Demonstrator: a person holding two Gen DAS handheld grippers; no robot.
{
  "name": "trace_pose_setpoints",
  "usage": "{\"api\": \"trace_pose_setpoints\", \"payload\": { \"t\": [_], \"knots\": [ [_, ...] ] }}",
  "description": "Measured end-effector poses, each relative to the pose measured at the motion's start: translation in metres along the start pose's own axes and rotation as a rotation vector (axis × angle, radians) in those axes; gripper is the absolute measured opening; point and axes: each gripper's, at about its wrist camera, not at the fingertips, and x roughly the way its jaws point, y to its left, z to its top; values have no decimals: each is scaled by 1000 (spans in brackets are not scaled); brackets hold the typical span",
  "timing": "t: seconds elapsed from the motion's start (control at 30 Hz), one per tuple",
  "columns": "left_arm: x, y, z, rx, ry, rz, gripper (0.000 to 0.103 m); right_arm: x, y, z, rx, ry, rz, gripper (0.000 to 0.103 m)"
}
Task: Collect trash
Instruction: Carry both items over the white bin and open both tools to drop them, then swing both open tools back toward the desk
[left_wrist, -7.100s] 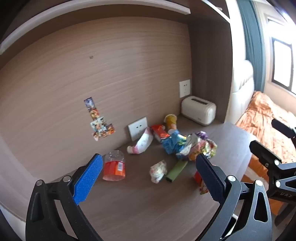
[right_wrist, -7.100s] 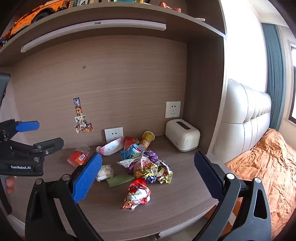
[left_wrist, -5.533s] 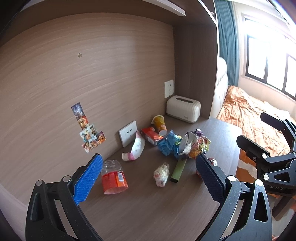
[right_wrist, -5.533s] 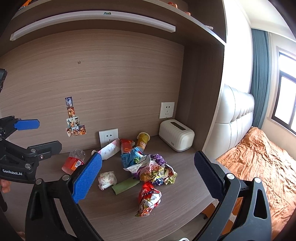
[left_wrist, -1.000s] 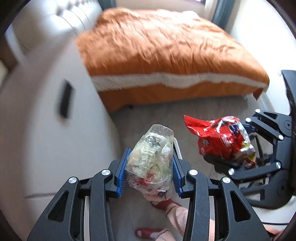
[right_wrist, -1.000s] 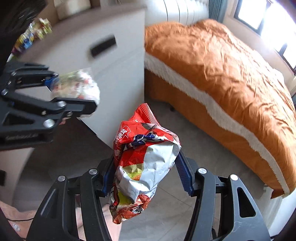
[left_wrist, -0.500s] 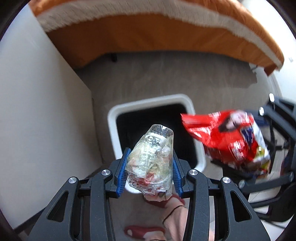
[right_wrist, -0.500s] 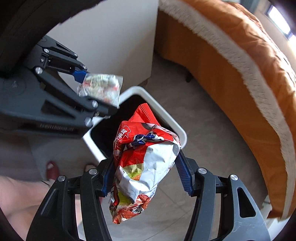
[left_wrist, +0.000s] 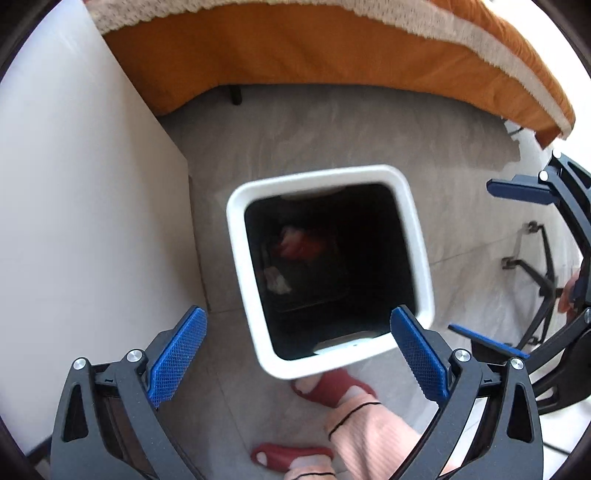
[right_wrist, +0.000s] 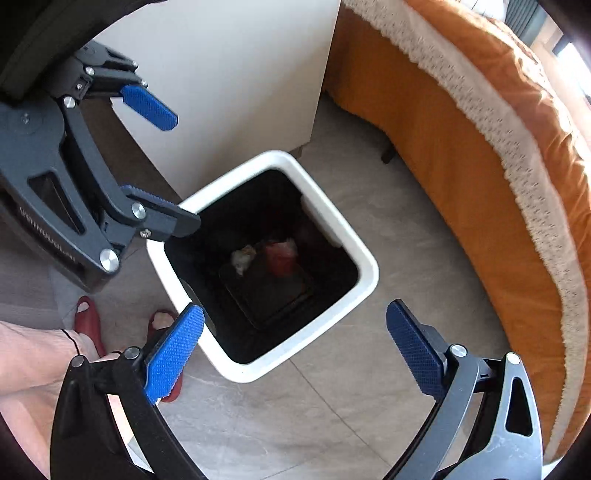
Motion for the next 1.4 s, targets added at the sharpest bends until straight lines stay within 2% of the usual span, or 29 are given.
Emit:
{"api": "trace_pose_setpoints", "payload": {
  "t": [0.4,0.7,0.83,1.0,1.13,1.27,1.4],
  "knots": [
    [-127,-14,-4,-40,-131,0,98,-121,-10,31,66,-64,-39,98],
    [-280,-47,-22,-28,-328,40,98,-258,-16,48,239,-206,-103,98],
    [-349,-44,-31,-51,-442,51,98,-309,-4,67,239,-302,-129,98],
    [-423,-23,-52,-124,-575,149,98,-367,15,104,229,-438,-98,98],
    [-471,11,-83,-247,-664,247,98,-401,42,144,181,-542,-43,98],
    [-505,49,-115,-369,-707,388,98,-415,77,185,102,-601,18,98],
    [-533,84,-149,-499,-737,470,98,-424,109,219,30,-637,81,98]
  ]
}}
